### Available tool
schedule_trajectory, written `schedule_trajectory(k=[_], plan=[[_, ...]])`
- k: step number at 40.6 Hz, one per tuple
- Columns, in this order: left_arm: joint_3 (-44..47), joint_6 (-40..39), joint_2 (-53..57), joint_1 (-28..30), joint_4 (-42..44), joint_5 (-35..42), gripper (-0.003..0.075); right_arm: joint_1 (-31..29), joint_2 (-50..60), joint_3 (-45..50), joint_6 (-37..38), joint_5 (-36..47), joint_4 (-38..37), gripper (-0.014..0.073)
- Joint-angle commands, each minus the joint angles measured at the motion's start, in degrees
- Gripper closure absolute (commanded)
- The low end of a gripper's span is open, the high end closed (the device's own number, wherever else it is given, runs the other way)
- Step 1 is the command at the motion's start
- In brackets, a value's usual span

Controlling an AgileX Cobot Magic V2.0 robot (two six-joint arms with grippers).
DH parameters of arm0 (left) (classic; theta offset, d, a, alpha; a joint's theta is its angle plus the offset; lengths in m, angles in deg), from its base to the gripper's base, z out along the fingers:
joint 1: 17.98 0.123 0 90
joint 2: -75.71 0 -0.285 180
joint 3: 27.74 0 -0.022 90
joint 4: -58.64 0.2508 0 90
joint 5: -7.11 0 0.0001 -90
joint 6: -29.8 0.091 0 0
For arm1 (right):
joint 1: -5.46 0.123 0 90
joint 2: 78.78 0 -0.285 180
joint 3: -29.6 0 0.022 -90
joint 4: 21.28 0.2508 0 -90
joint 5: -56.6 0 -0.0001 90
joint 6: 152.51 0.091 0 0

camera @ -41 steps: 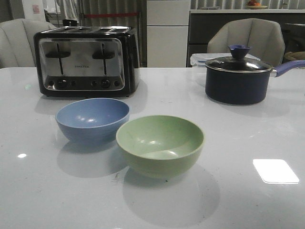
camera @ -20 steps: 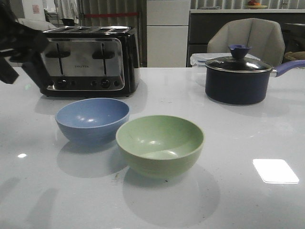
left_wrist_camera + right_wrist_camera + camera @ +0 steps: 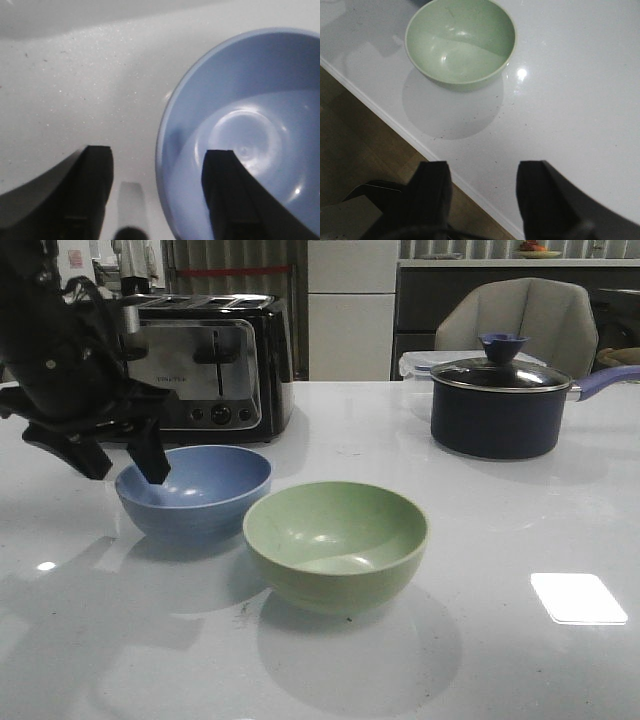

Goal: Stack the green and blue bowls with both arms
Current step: 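Lower the left gripper and grasp the rim of the blue bowl, then lift the blue bowl with the left gripper over the green bowl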

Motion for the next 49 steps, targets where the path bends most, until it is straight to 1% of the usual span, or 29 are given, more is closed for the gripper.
schedule_trajectory(k=[1, 11, 15, 21, 29, 37, 43, 49], plan=[[-2.05, -0.07, 1.8, -0.53, -1.55, 3.23, 0.0372, 0.11, 0.43, -1.53, -0.55, 2.87, 0.27, 0.0167], [-2.05, -0.07, 1.56, -0.53, -1.69, 3.1, 0.057, 0.11, 0.43, -1.53, -0.55, 2.87, 0.27, 0.0167], [-2.84, -0.07, 1.85, -0.42, -1.69, 0.78, 0.0629, 0.11, 0.43, -1.53, -0.55, 2.87, 0.27, 0.0167], [-5.7, -0.07, 3.82, -0.42, -1.69, -4.02, 0.0627, 0.11, 0.43, -1.53, -0.55, 2.87, 0.27, 0.0167], [-9.64, -0.07, 9.27, -1.76, -1.78, -7.8, 0.0627, 0.11, 0.43, -1.53, -0.55, 2.87, 0.27, 0.0167], [-9.92, 0.06, 13.91, -7.1, -1.78, -8.67, 0.0627, 0.11, 0.43, -1.53, -0.55, 2.87, 0.27, 0.0167], [-9.92, 0.06, 13.64, -12.82, -1.78, -8.57, 0.0627, 0.11, 0.43, -1.53, -0.55, 2.87, 0.27, 0.0167], [-9.92, 0.06, 11.93, -16.85, -1.78, -6.54, 0.0627, 0.11, 0.43, -1.53, -0.55, 2.87, 0.27, 0.0167]])
